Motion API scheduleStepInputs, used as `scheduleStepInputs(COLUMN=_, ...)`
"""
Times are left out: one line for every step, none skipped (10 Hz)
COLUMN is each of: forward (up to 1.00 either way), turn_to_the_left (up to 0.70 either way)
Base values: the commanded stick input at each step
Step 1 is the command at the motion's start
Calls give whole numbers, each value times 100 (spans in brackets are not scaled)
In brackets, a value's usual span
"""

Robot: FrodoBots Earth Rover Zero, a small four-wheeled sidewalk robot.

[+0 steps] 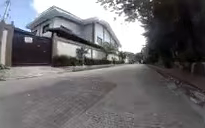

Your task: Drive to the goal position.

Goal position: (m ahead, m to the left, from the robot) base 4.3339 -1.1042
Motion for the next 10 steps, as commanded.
scheduleStepInputs(forward=70, turn_to_the_left=-35)
scheduleStepInputs(forward=70, turn_to_the_left=-21)
scheduleStepInputs(forward=70, turn_to_the_left=0)
scheduleStepInputs(forward=70, turn_to_the_left=0)
scheduleStepInputs(forward=70, turn_to_the_left=0)
scheduleStepInputs(forward=70, turn_to_the_left=0)
scheduleStepInputs(forward=70, turn_to_the_left=0)
scheduleStepInputs(forward=70, turn_to_the_left=0)
scheduleStepInputs(forward=70, turn_to_the_left=0)
scheduleStepInputs(forward=70, turn_to_the_left=0)
